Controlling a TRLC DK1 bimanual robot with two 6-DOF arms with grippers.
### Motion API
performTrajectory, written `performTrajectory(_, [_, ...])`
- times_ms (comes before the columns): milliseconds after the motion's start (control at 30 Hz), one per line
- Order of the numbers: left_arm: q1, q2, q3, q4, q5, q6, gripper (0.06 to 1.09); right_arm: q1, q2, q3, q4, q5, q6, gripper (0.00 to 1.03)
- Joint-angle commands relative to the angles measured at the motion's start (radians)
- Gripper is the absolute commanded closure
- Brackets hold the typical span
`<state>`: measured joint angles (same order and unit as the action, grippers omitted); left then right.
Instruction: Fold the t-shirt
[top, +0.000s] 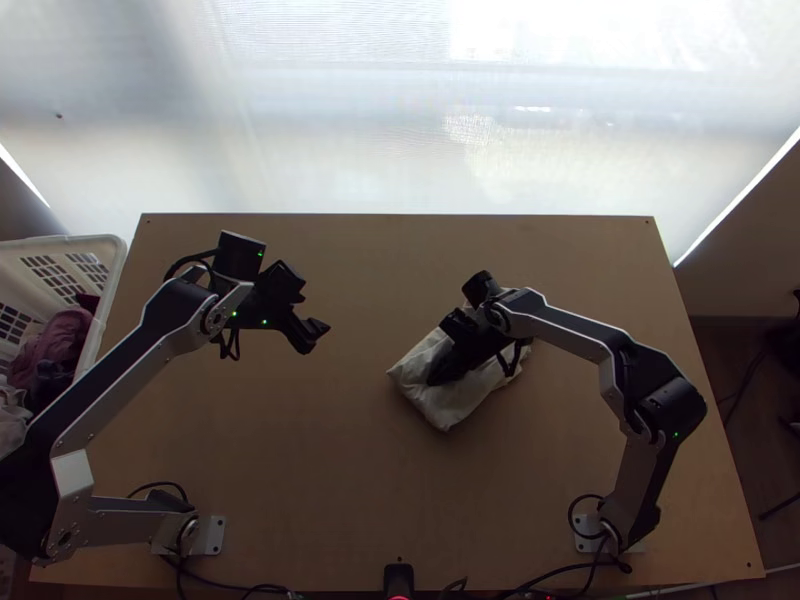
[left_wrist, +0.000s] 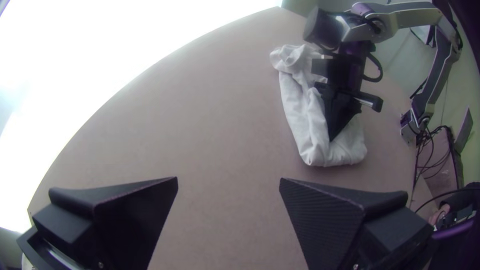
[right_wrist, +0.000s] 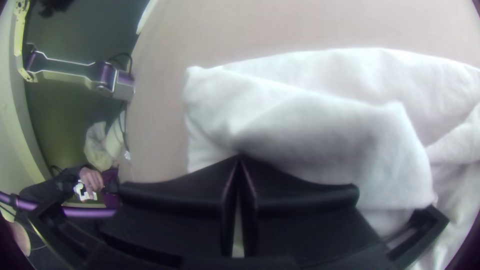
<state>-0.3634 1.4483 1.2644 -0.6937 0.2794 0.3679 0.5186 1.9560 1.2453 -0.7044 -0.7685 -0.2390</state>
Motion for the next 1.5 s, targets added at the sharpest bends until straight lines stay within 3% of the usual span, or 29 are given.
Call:
performTrajectory(0, [0.023,-0.009,-0.002,-0.001,0.000,0.005,0.10,-0.068,0.038,0.002,-0.015,0.009,-0.028,1.00])
performTrajectory(567, [0.049,-0.012,0.000,-0.001,0.000,0.008,0.10,-0.250,0.047,0.002,-0.037,0.098,-0.154,1.00])
performTrajectory(933, [0.063,-0.017,0.003,-0.006,0.000,0.009,0.10,-0.433,0.106,0.100,-0.110,0.153,-0.261,1.00])
performTrajectory(1167, [0.067,-0.017,0.004,-0.006,0.000,0.009,0.10,-0.520,0.162,0.209,-0.130,0.176,-0.270,1.00])
performTrajectory(1467, [0.084,-0.031,0.009,-0.021,-0.002,0.011,0.10,-0.614,0.334,0.491,-0.181,0.219,-0.230,1.00])
